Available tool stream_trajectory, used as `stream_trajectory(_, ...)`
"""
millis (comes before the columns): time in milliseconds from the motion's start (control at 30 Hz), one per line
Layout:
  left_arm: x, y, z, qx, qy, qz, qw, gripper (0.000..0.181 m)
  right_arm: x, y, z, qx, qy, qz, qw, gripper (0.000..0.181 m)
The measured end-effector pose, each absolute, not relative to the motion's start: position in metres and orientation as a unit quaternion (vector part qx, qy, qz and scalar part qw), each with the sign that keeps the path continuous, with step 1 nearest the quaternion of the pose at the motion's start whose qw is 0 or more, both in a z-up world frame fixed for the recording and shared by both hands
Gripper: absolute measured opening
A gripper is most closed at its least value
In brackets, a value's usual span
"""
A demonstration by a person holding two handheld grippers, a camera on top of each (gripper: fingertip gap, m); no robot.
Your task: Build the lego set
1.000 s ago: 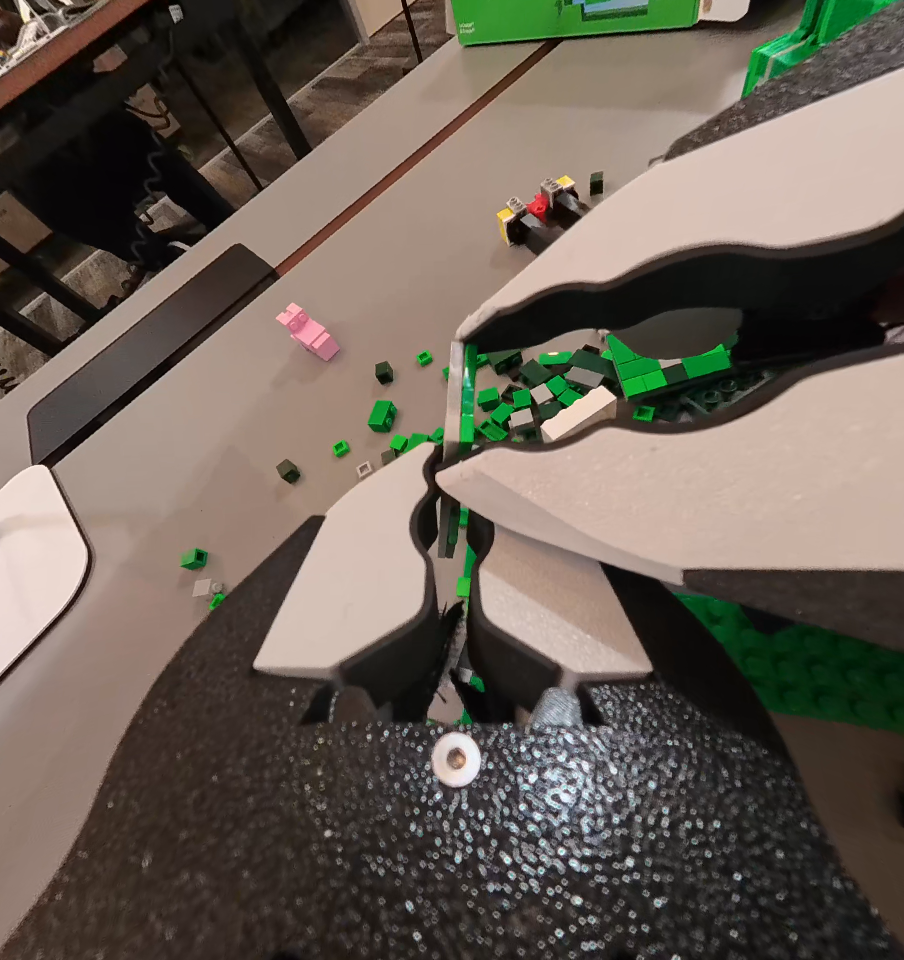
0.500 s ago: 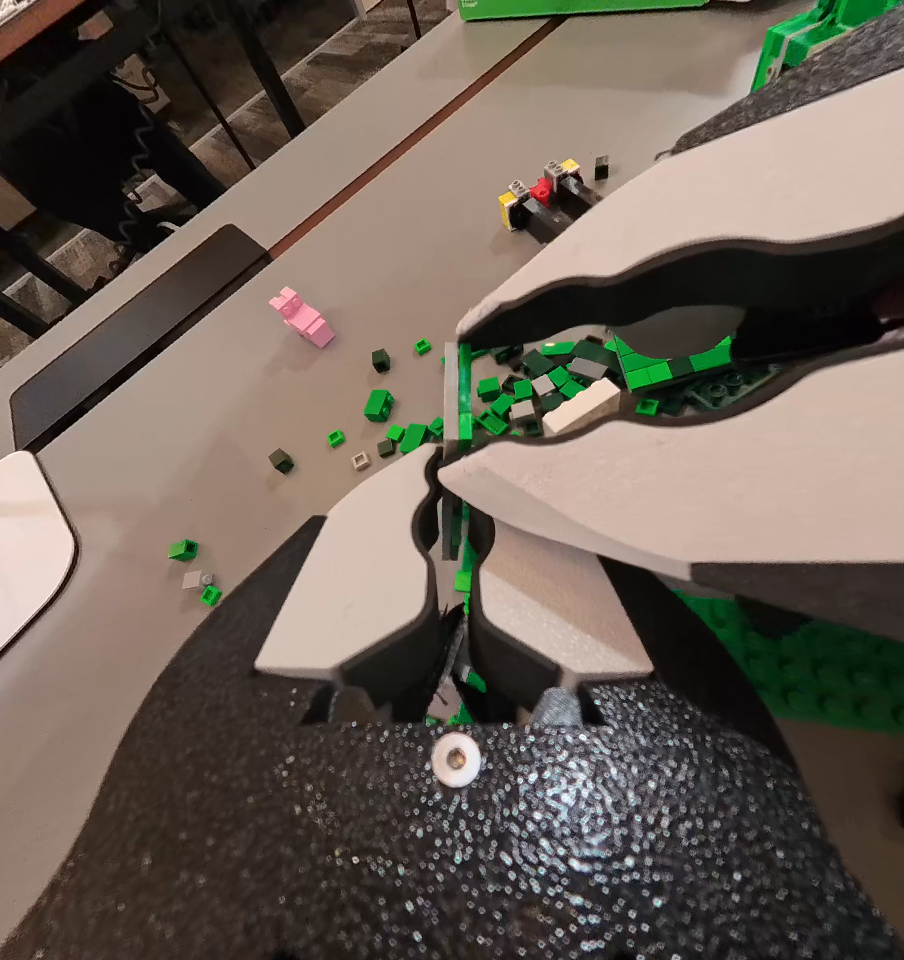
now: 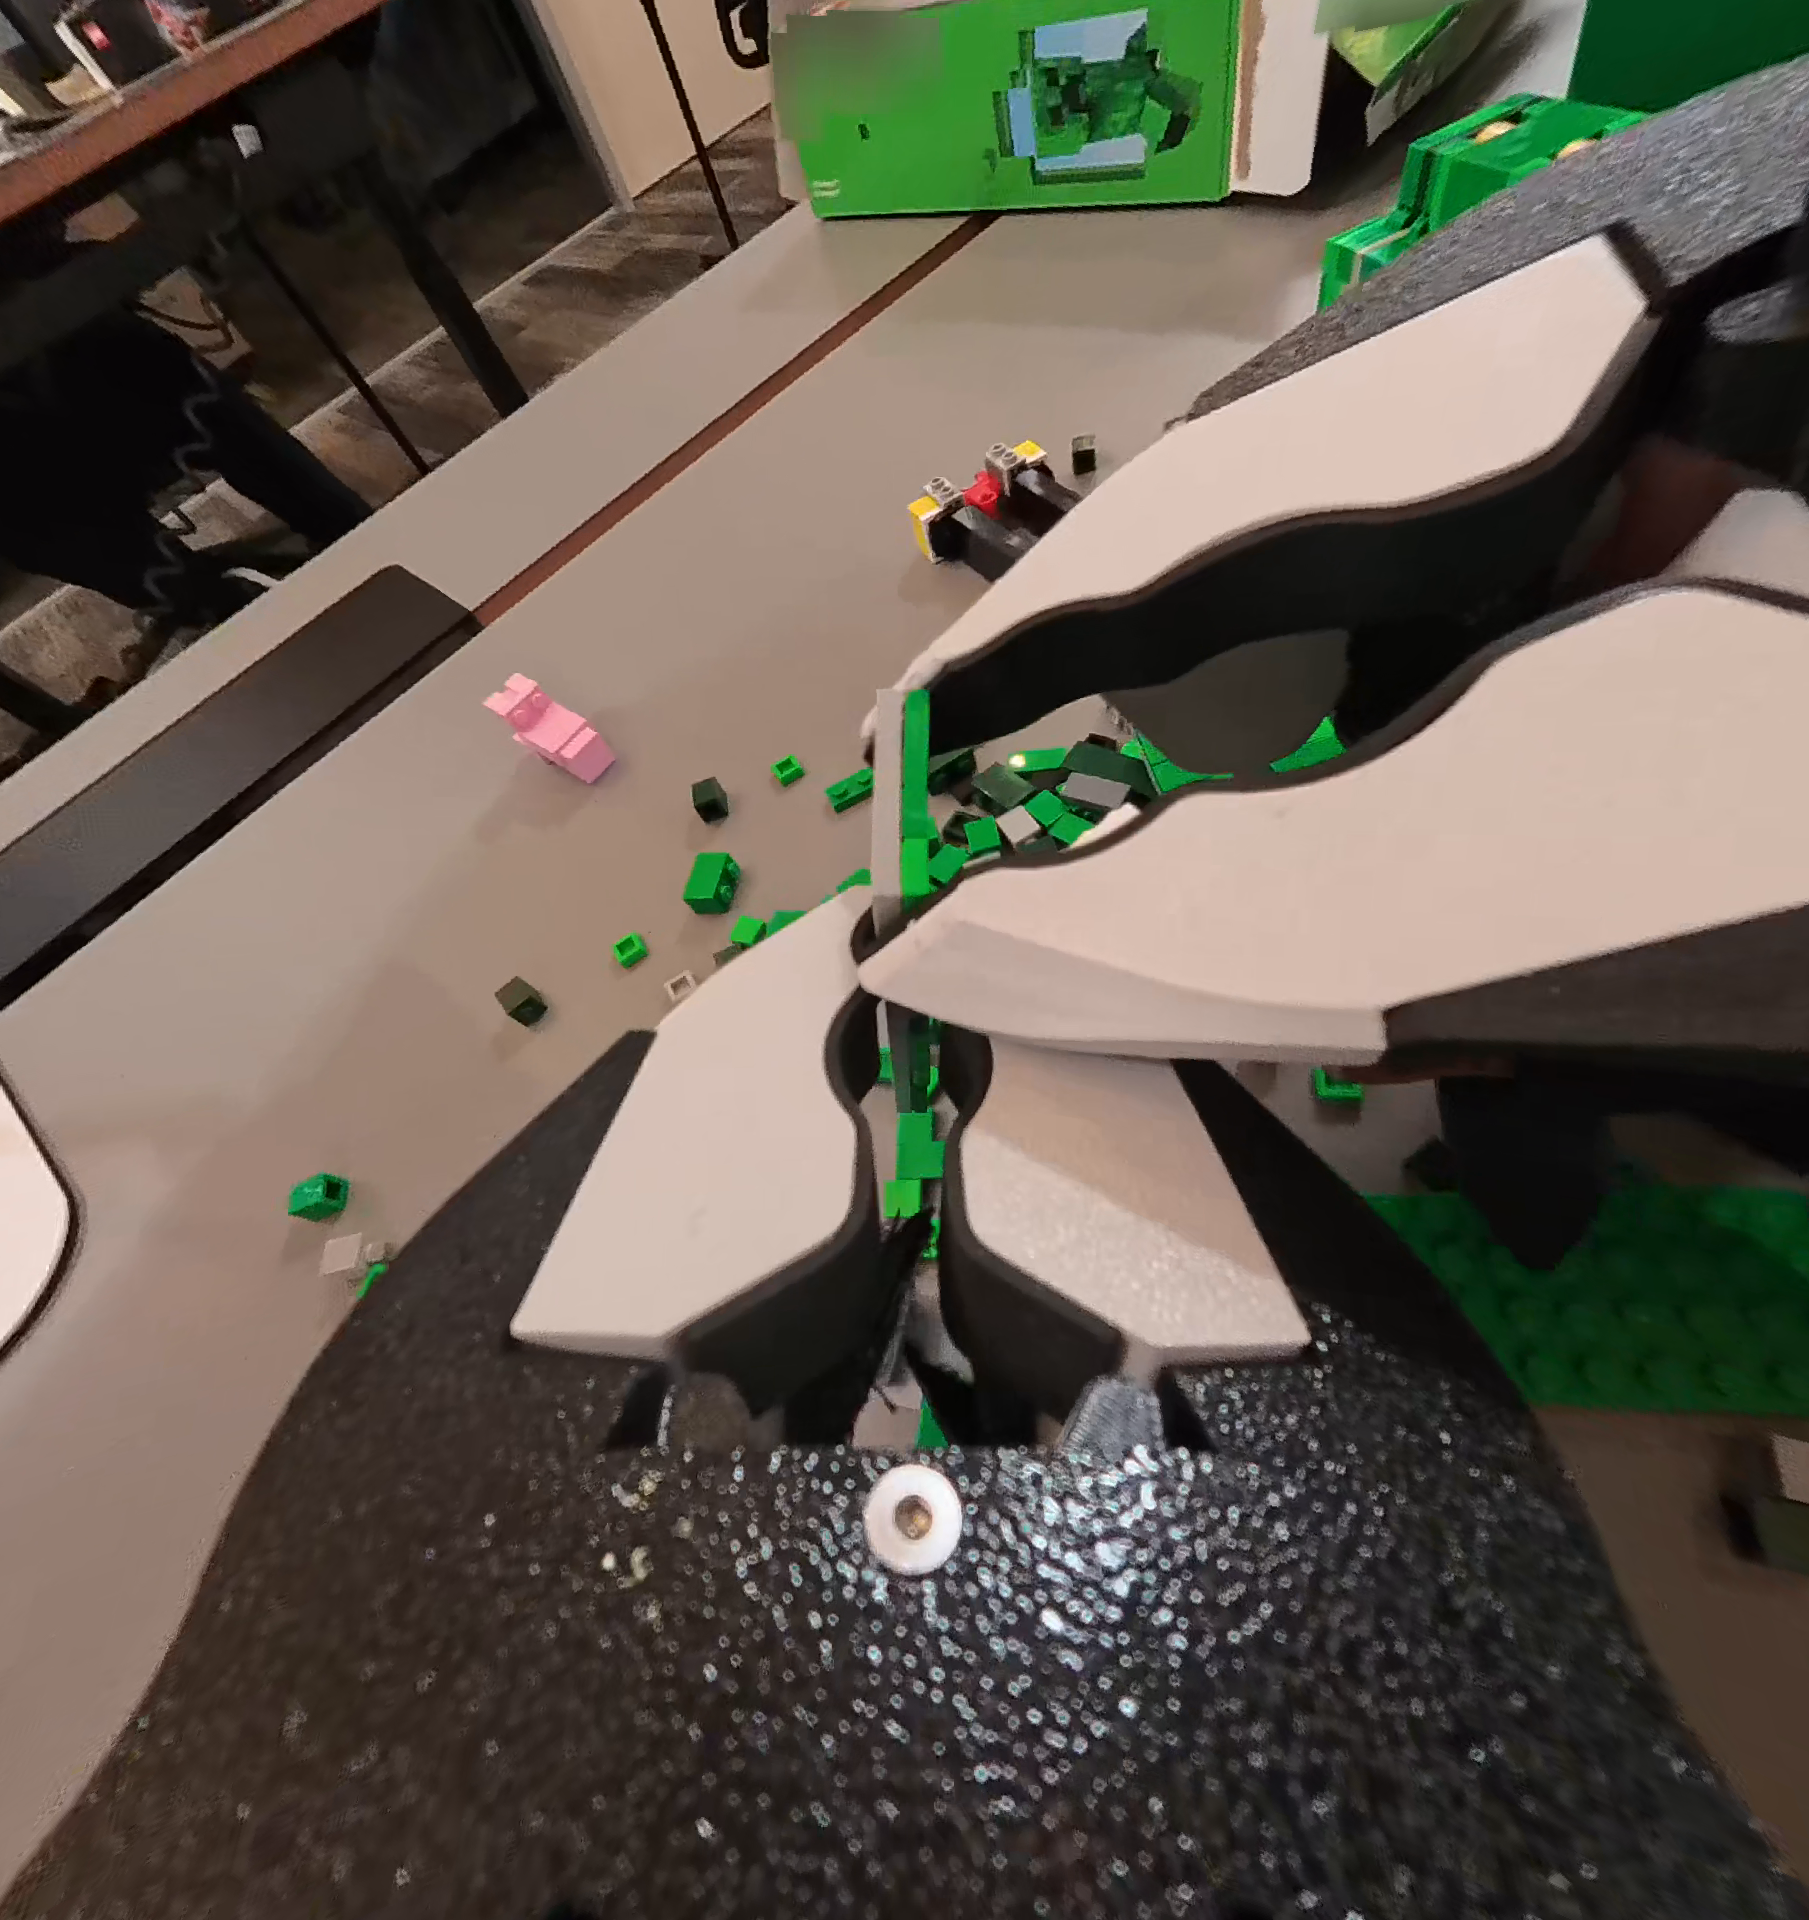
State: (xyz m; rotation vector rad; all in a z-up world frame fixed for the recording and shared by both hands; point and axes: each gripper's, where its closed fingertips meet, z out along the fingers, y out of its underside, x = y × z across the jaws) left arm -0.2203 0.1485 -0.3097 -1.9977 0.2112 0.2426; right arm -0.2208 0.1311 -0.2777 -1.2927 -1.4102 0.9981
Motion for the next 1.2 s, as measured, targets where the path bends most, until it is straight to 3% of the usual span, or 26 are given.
stream_trajectory(700,-0.22,0.148,-0.314,-0.834,0.104,0.1,0.532,0.006,-0.221,0.132,-0.28,-0.523,-0.574,0.412,0.477,0.034)
stream_trajectory(967,-0.22,0.148,-0.301,-0.805,0.123,0.131,0.566,0.006,-0.218,0.134,-0.267,-0.523,-0.543,0.487,0.441,0.033)
stream_trajectory(1067,-0.224,0.148,-0.303,-0.806,0.128,0.152,0.558,0.022,-0.214,0.137,-0.259,-0.526,-0.516,0.54,0.407,0.033)
stream_trajectory(1200,-0.215,0.149,-0.293,-0.778,0.157,0.171,0.583,0.011,-0.211,0.135,-0.255,-0.522,-0.502,0.589,0.36,0.033)
